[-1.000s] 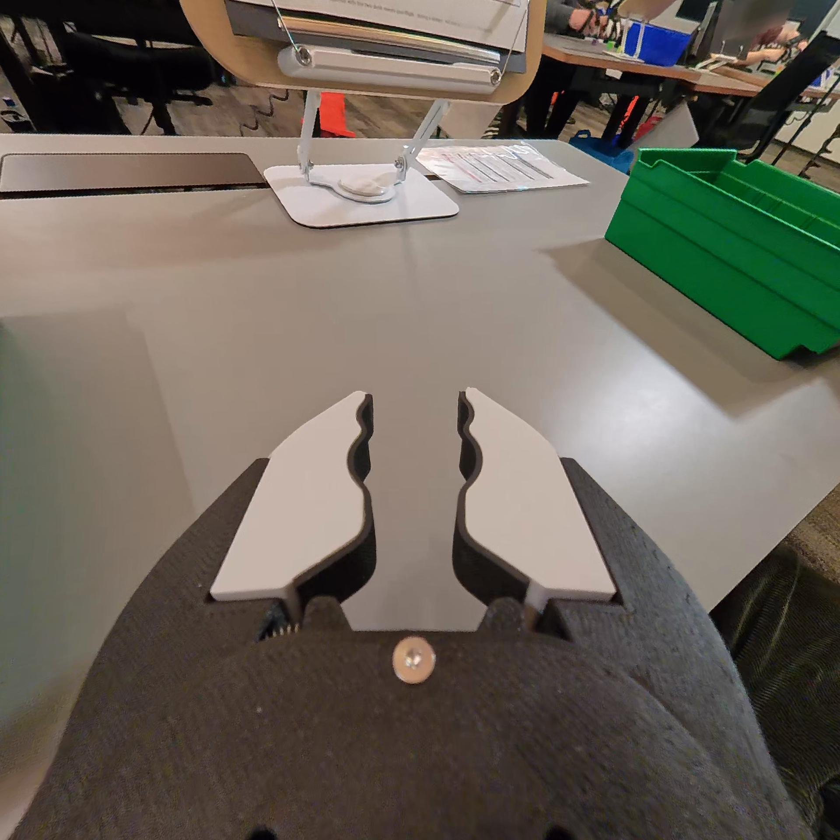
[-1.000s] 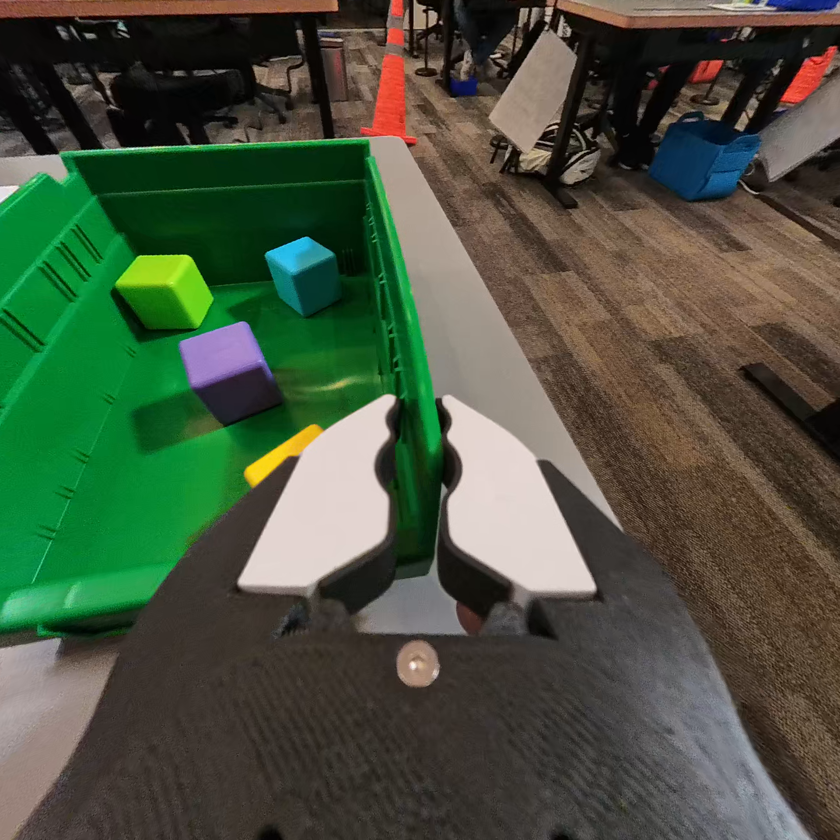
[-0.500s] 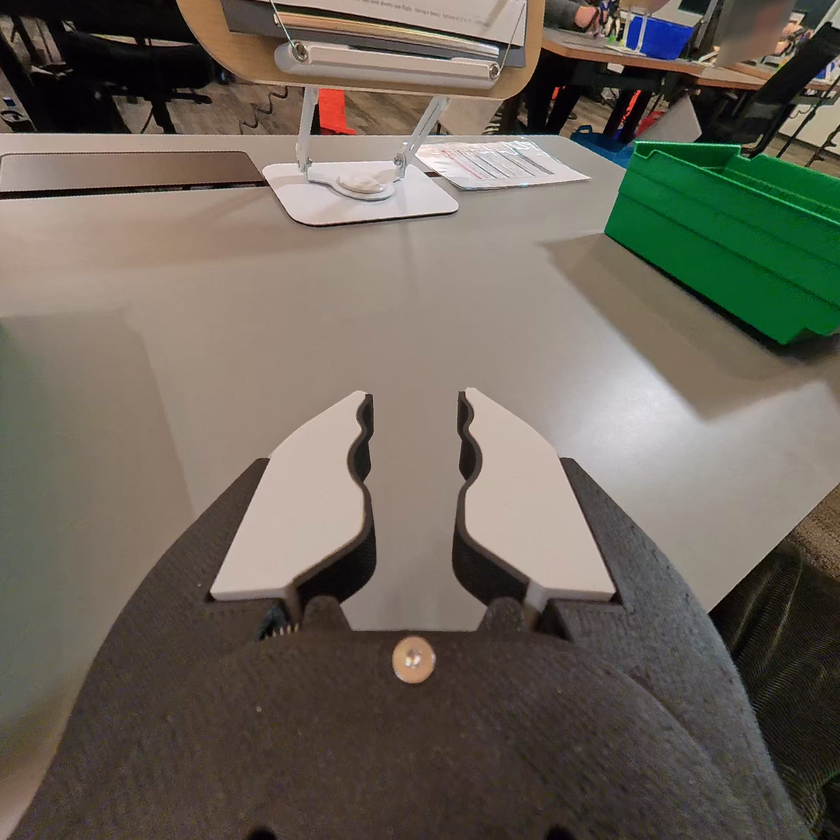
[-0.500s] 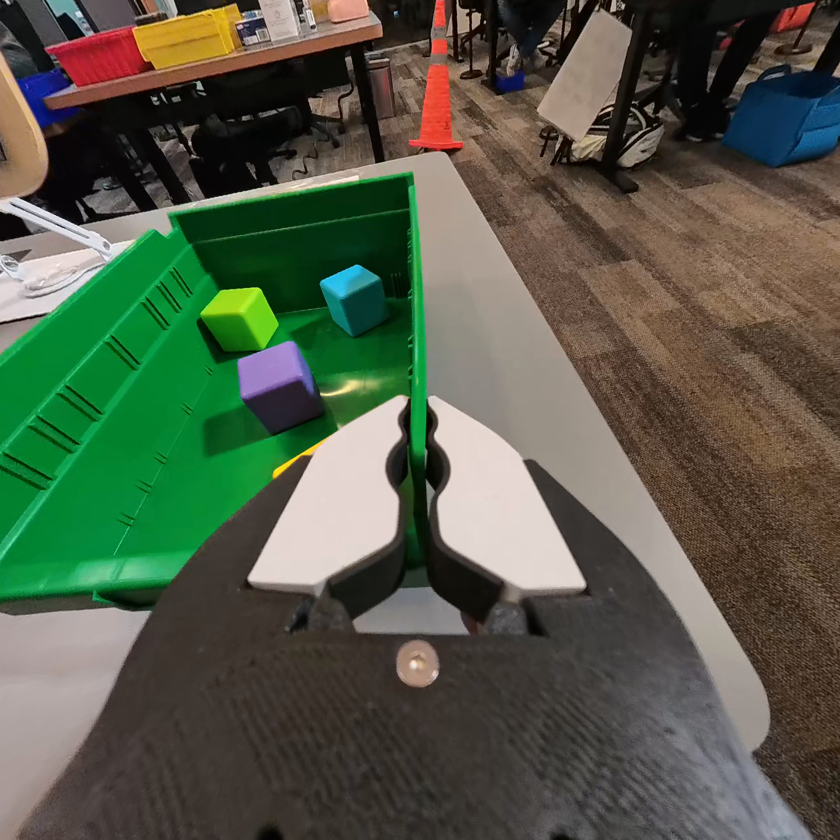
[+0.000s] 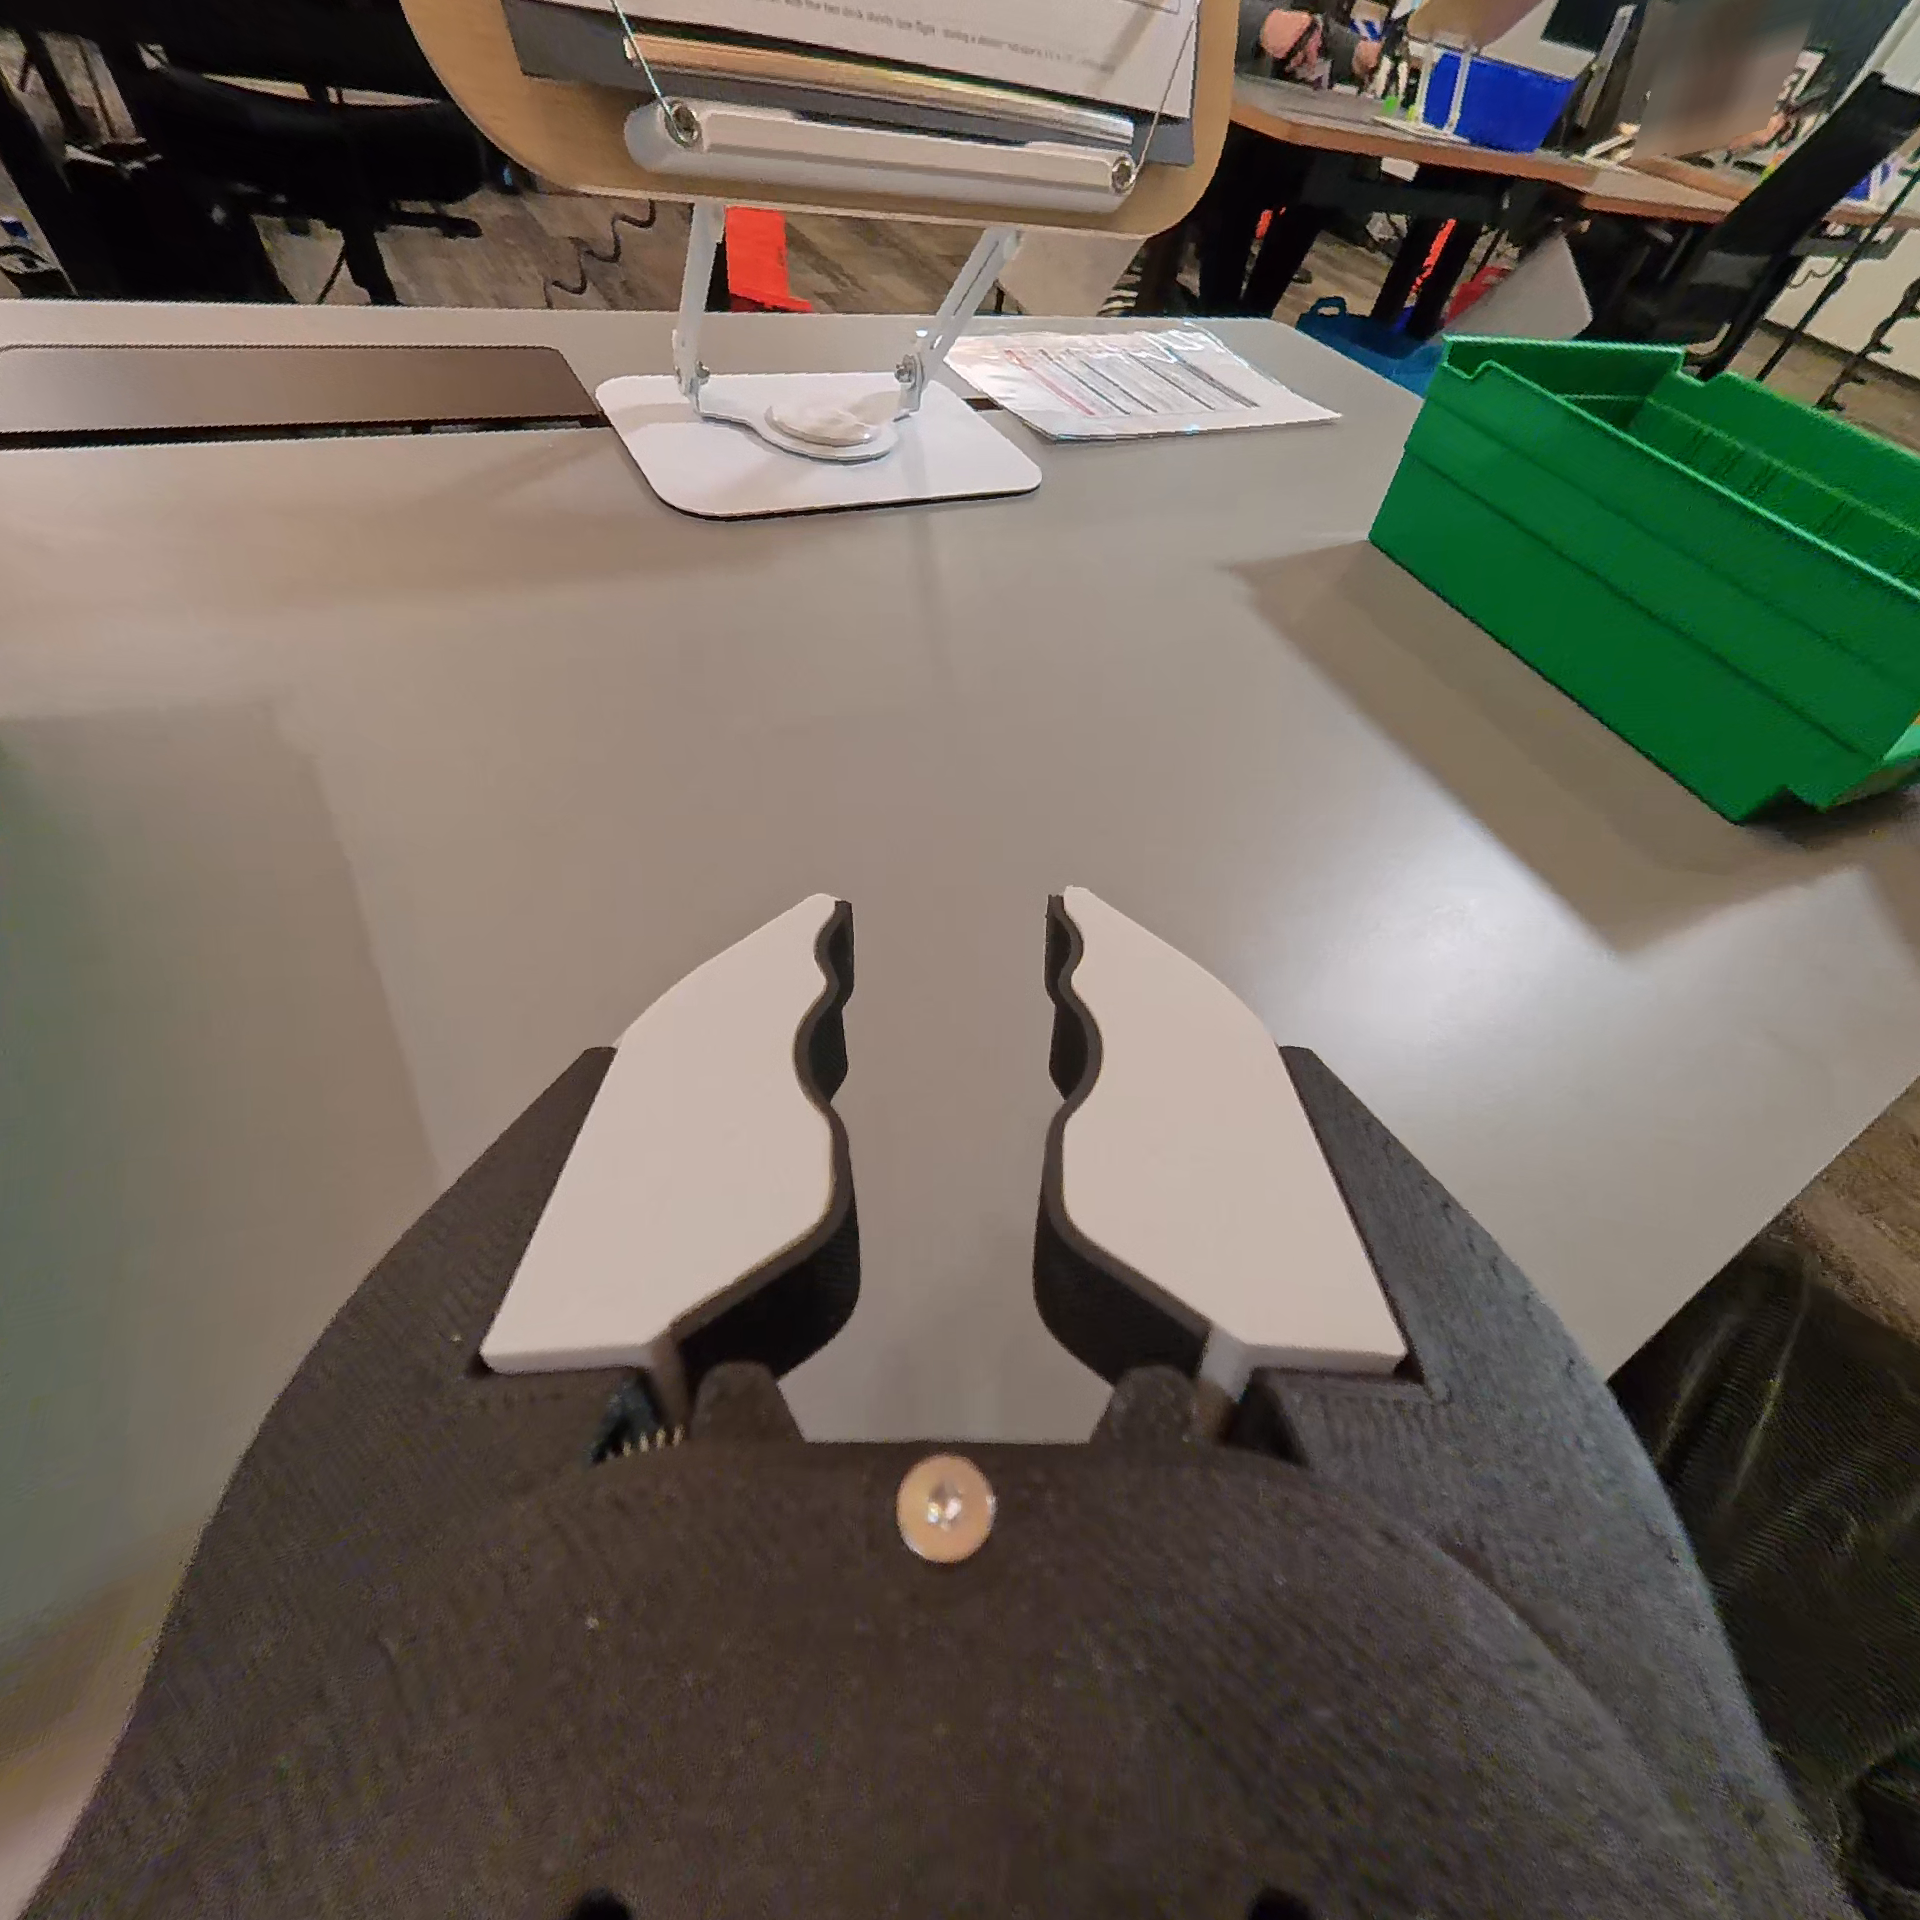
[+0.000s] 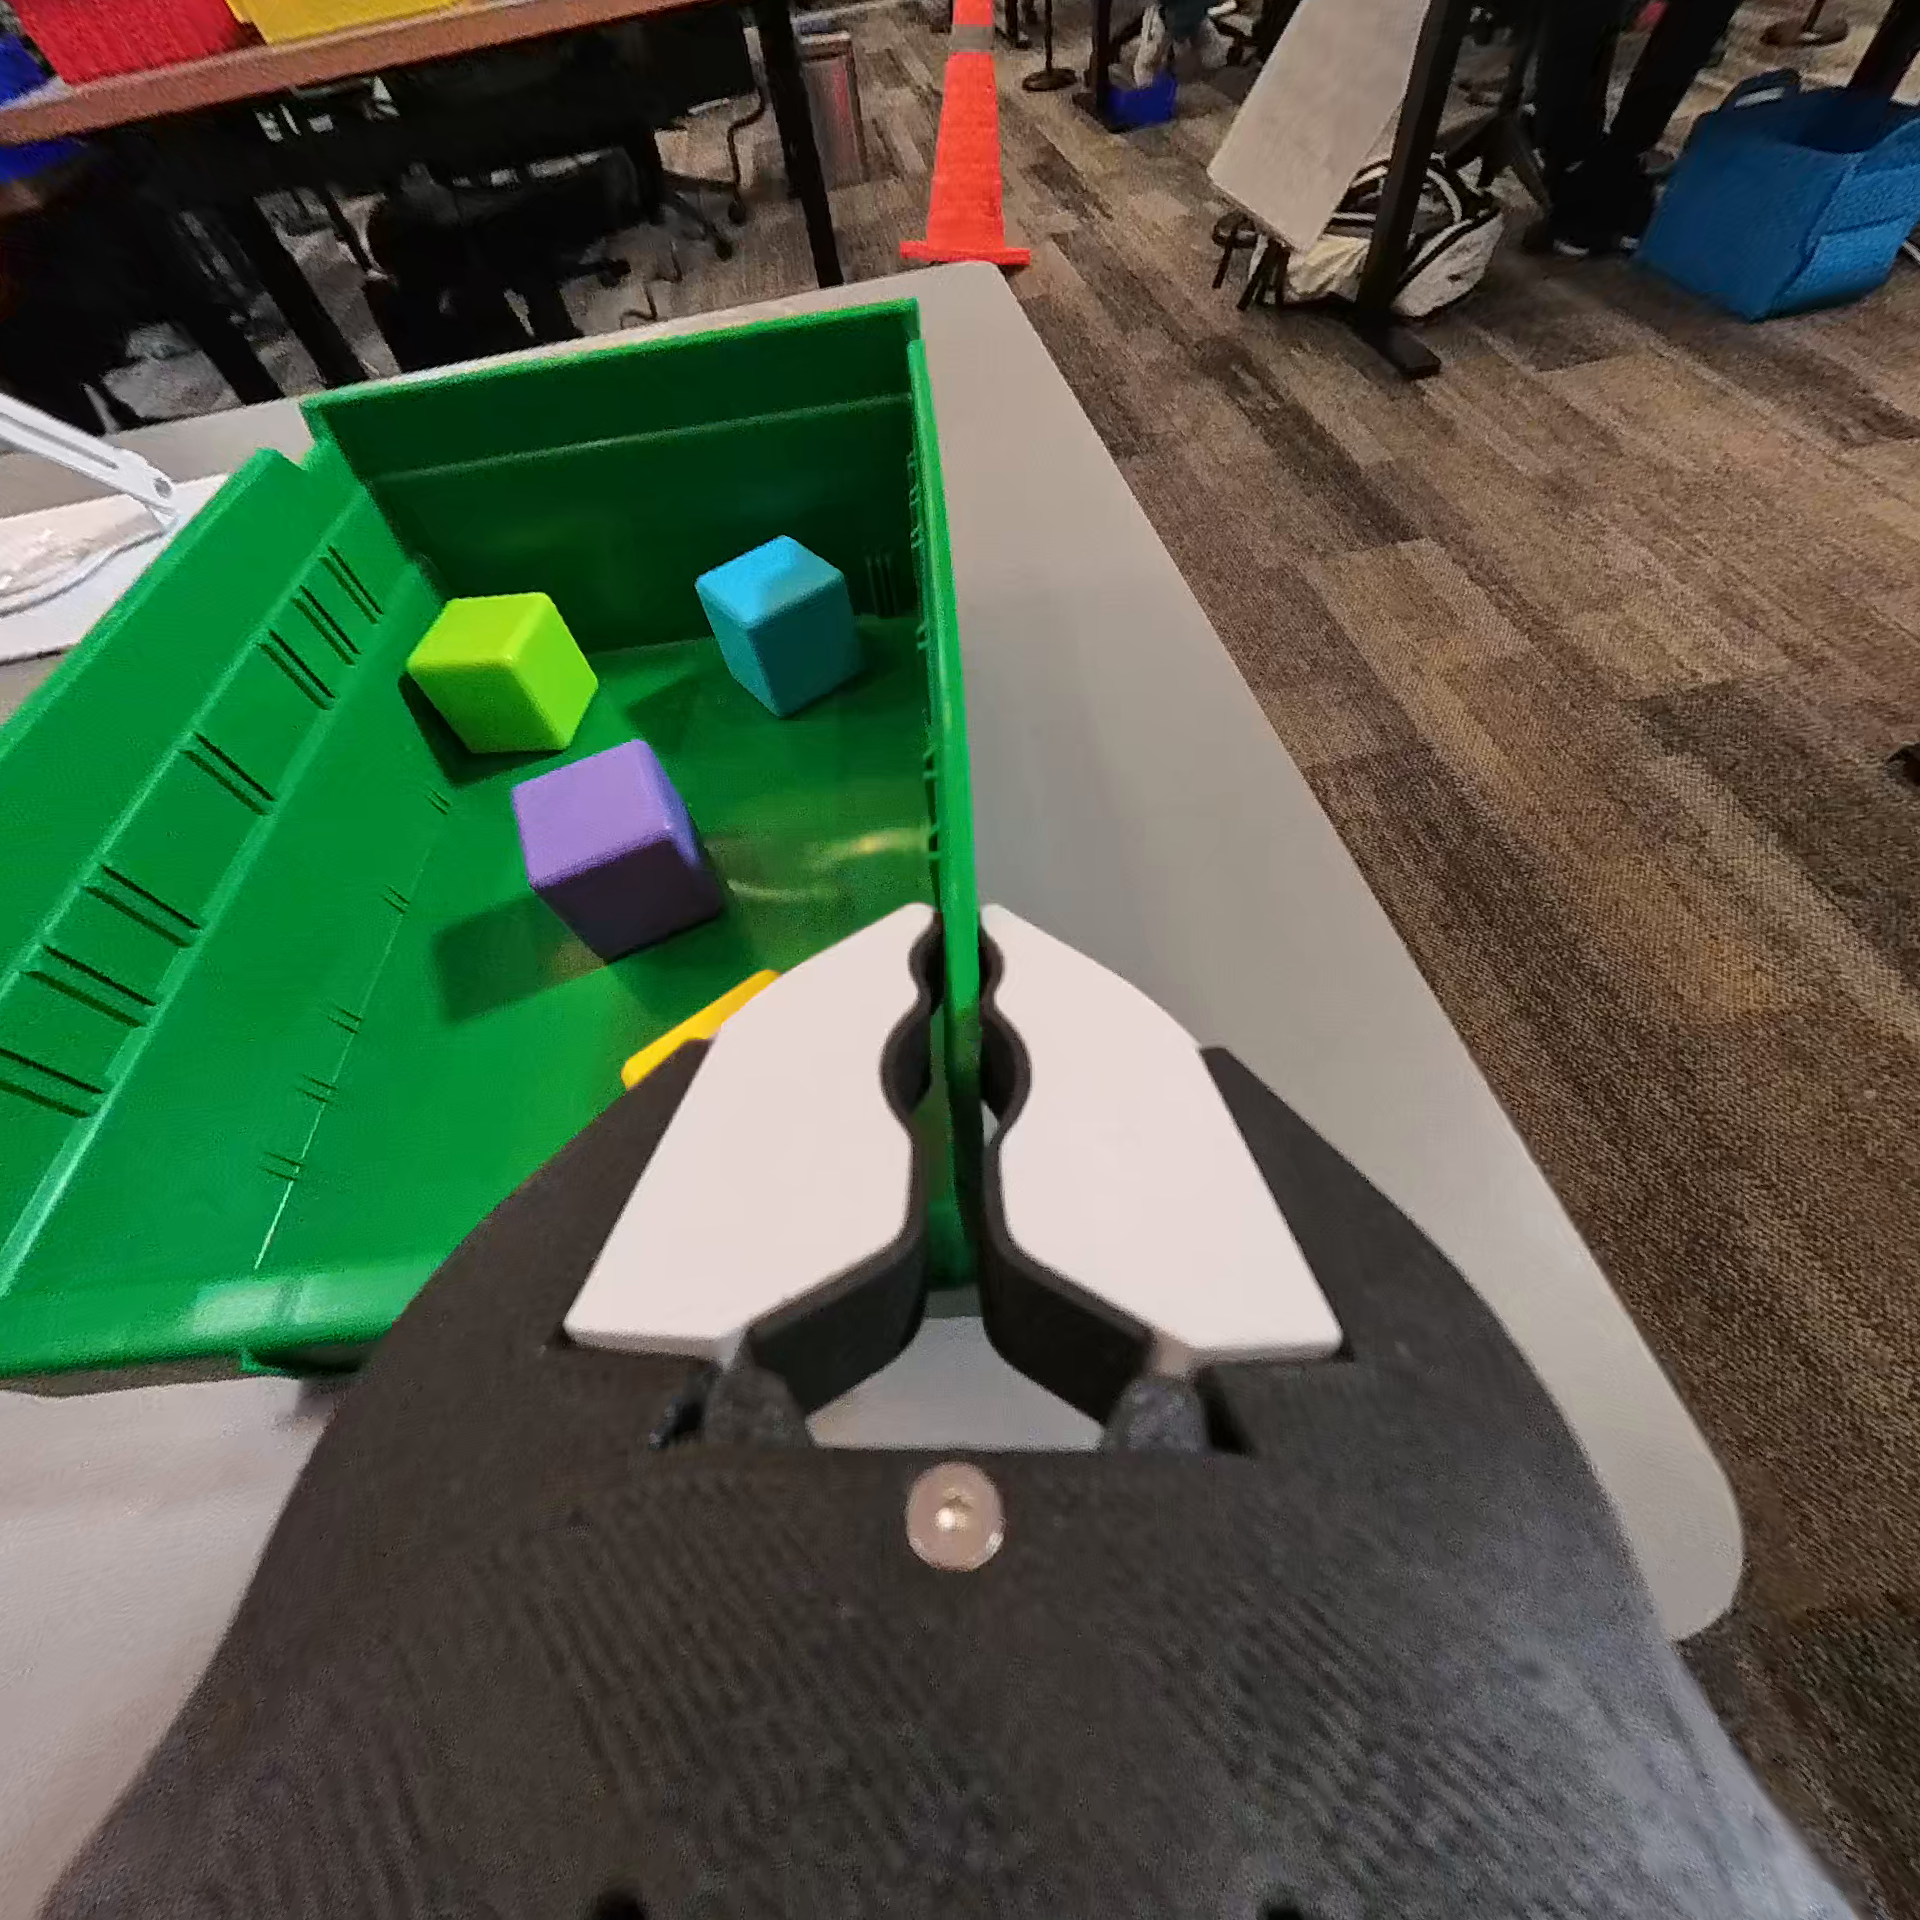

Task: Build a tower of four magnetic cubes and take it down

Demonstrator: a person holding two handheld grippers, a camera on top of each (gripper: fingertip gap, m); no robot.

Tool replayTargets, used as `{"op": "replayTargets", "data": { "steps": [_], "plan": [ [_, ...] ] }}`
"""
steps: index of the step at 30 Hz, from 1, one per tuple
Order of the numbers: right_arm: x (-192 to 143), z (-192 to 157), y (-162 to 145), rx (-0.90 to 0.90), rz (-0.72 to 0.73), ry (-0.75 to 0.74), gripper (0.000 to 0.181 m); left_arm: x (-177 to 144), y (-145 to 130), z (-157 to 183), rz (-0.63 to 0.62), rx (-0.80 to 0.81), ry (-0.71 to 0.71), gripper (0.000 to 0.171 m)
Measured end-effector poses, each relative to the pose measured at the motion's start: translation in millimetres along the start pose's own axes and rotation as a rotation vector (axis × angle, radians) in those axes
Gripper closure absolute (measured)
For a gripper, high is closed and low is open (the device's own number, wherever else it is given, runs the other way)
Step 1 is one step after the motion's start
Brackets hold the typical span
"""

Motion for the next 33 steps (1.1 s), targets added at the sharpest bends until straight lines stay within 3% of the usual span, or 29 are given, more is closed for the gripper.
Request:
{"op": "replayTargets", "data": {
  "steps": [4,8,13,17,22,28,33],
  "plan": [
    [-17,4,21,0.1,0.068,0.076,0.14,-1,0,10,0.01,-0.021,-0.042,0.135],
    [-26,12,61,0.159,0.085,0.213,0.131,7,-8,16,-0.03,0.002,-0.059,0.135],
    [20,-1,80,0.052,-0.325,0.352,0.118,19,-9,24,-0.07,-0.003,-0.101,0.135],
    [59,-3,83,-0.003,-0.529,0.322,0.119,22,-6,36,-0.082,-0.052,-0.17,0.135],
    [84,2,41,-0.112,-0.832,0.235,0.139,26,-8,47,-0.098,-0.04,-0.206,0.135],
    [88,-3,27,-0.171,-0.88,0.228,0.174,28,-14,62,-0.129,-0.049,-0.268,0.135],
    [91,-4,25,-0.361,-0.888,0.128,0.174,27,-16,66,-0.138,-0.024,-0.262,0.135]
  ]
}}
Point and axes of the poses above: each gripper's, where its closed fingertips meet, x out along the fingers, y out of its top, z = x × y across the jaws, the point moved 2 cm from there along -x, back along the fingers, and after that the axes turned 7 degrees about -z, right-handed, at the moved point
